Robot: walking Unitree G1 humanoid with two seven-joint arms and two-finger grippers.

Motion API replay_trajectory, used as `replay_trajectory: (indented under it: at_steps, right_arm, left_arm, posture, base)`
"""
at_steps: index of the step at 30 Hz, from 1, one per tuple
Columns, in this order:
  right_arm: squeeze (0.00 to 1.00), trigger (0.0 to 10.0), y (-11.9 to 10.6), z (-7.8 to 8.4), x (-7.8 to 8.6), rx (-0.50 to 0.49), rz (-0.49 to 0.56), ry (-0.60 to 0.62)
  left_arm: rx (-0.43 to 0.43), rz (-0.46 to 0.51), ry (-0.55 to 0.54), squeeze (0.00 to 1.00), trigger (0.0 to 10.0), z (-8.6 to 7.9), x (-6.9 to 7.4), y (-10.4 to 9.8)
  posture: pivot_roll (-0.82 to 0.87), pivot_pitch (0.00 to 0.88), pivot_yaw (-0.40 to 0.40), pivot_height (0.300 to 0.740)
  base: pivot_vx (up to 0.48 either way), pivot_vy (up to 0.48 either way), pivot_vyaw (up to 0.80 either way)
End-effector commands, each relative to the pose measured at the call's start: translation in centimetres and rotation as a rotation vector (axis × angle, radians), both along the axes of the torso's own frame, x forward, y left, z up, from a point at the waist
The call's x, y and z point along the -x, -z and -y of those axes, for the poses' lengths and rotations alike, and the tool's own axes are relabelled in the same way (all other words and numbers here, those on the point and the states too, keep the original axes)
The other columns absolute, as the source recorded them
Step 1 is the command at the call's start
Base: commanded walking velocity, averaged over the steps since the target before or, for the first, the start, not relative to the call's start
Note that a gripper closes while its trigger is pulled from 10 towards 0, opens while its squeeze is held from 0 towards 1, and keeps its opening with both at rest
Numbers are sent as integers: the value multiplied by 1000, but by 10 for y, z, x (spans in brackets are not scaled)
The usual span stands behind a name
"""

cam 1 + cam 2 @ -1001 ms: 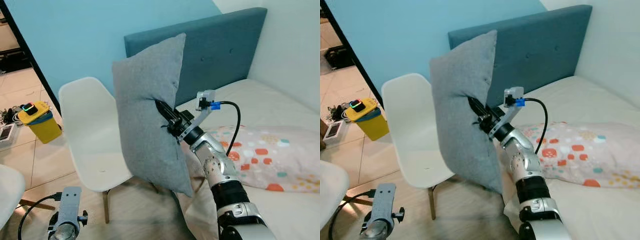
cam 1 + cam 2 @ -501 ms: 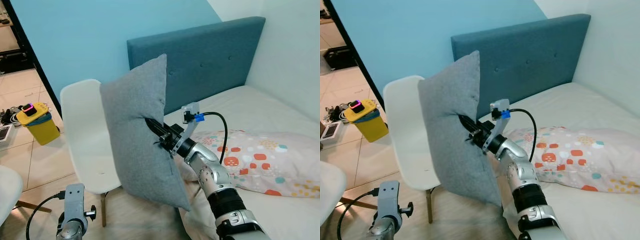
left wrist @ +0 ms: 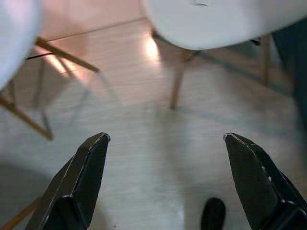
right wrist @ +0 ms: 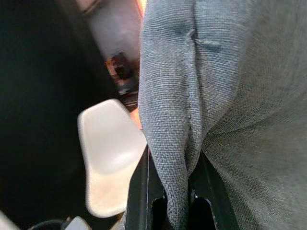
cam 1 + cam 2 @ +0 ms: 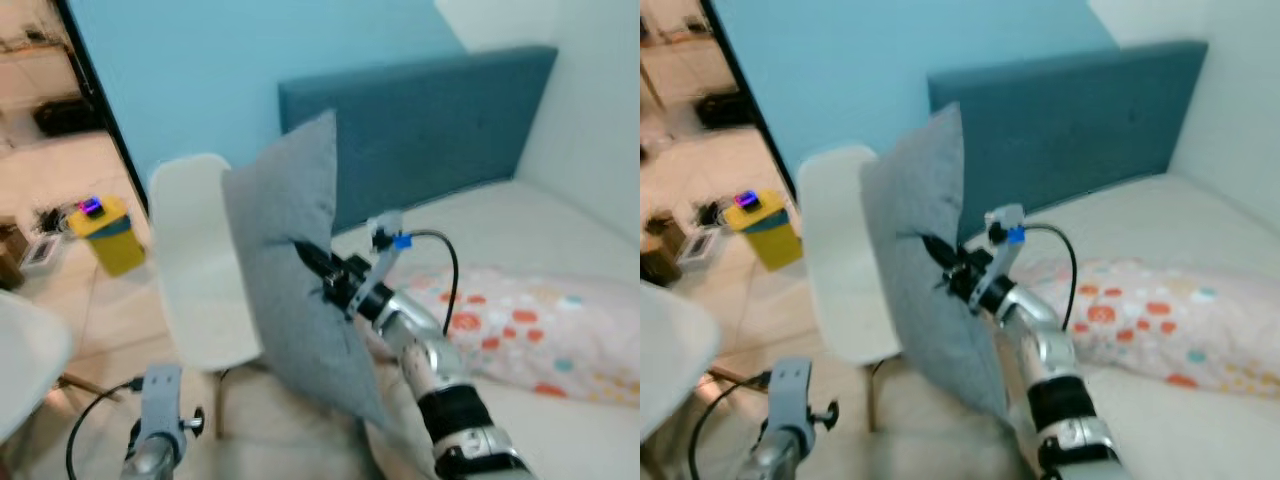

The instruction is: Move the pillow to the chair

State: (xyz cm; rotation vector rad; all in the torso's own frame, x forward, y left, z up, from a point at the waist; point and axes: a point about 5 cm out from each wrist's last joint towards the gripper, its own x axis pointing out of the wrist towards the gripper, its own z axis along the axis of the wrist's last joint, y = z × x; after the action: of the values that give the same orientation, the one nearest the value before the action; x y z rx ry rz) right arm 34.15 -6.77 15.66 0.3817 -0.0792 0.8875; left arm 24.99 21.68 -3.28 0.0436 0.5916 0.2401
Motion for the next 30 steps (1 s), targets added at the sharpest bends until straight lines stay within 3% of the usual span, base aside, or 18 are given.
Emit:
replay_trajectory:
  at_steps: [1, 5, 7, 30]
  right_arm:
    - [0, 0, -15, -6, 1, -23, 68, -27]
    - [0, 0, -14, -6, -1, 0, 68, -11]
    - [0, 10000, -9, -7, -3, 35, 38, 14]
    - [0, 10000, -5, -4, -7, 59, 3, 57]
  left_arm:
    - [-7, -6, 12, 0, 10000, -1, 2, 1]
    - [-5, 4, 17, 0, 10000, 1, 0, 0]
    - [-3, 15, 16, 0, 10000, 2, -2, -1]
    - [5, 45, 37, 0, 10000, 8, -9, -6]
  posture:
    - [-213, 15, 13, 740]
    - [-213, 15, 9, 740]
    - [-212, 16, 7, 740]
    - [-220, 6, 4, 740]
  base:
    - [0, 0, 756]
    - [244, 0, 744]
    - [463, 0, 0]
    - [480, 0, 0]
